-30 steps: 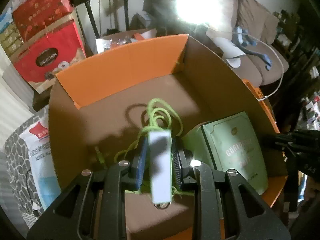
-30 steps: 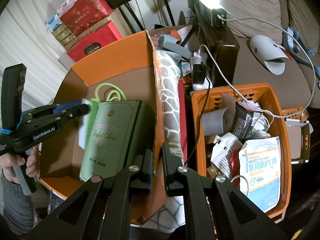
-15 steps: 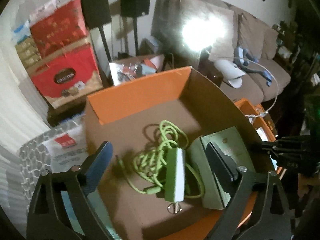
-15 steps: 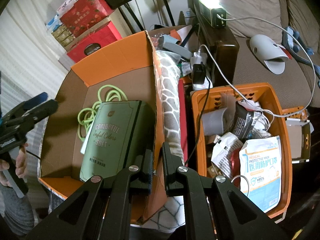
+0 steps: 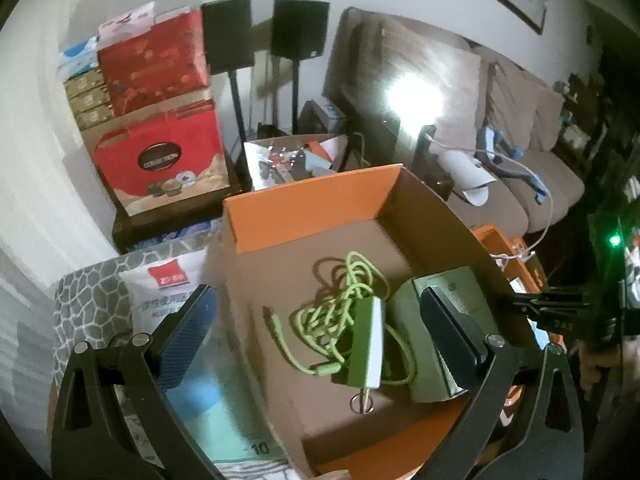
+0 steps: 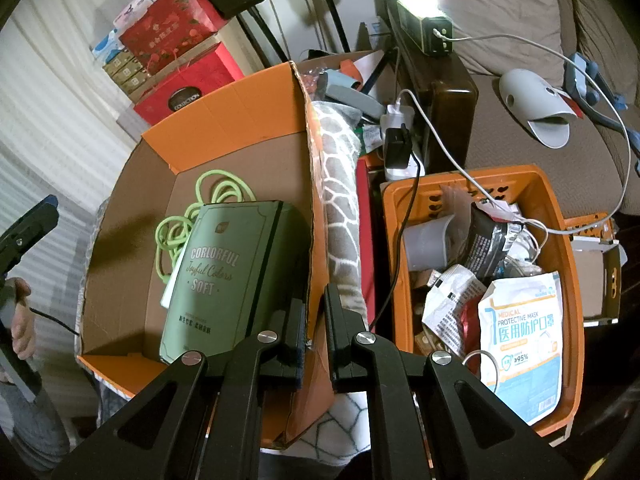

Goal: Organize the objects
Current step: 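Withdraw the left gripper from the box back over the bed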

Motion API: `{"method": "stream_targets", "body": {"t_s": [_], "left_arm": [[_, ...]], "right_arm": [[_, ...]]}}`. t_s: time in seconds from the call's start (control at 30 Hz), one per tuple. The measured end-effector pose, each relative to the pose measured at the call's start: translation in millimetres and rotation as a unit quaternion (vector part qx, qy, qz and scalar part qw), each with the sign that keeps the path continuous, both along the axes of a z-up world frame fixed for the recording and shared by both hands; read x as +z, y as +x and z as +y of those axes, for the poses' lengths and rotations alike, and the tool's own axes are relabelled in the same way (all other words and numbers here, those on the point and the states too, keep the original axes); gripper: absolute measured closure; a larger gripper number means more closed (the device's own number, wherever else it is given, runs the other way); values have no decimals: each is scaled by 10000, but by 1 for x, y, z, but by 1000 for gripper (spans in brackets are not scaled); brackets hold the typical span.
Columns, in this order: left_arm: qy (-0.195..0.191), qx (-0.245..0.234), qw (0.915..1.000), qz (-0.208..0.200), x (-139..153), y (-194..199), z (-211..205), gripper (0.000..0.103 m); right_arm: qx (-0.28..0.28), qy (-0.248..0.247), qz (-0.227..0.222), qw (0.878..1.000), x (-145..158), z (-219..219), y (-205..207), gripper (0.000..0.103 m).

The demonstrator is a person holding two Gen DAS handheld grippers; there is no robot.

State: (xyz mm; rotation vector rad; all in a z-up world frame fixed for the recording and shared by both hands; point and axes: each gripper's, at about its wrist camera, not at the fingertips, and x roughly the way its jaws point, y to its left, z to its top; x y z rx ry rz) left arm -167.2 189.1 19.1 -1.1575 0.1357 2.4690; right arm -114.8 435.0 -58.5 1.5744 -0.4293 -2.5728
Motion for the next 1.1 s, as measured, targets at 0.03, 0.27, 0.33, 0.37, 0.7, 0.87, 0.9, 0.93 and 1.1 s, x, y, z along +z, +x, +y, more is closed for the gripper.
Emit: {"method": "stream_targets", "body": {"t_s": [0.03,0.27,0.33,0.37,0.7,0.87,0.9,0.93,1.1], "left_arm": [[15,32,10000,-12,0,-1,-3,2],[95,261,9996,-83,-4,-1,-29,2],[89,321,9994,-74,-5,-1,-36,2],[85,356,9993,-71,-6,-1,-40,2],[172,848,9962,82,-5,0,-89,2],[147,1014,9947,115,-4,2,-111,2],[147,1038,9944,111,-4,2,-114,2],[144,1068,9941,108,-5,2,-118,2],[119,1257,9920,55,-11,0,-139,2]], "right_arm": [[-5,-5,2,10000,0,-1,0,96],[2,4,2,10000,0,-1,0,96],[-3,-6,4,10000,0,0,0,96],[-4,-10,3,10000,0,0,0,96],[-3,-11,4,10000,0,-1,0,95],[-2,-9,2,10000,-1,1,0,95],[1,-5,3,10000,-1,1,0,95],[3,-6,5,10000,-1,1,1,95],[-1,-6,4,10000,-1,0,0,95]]}}
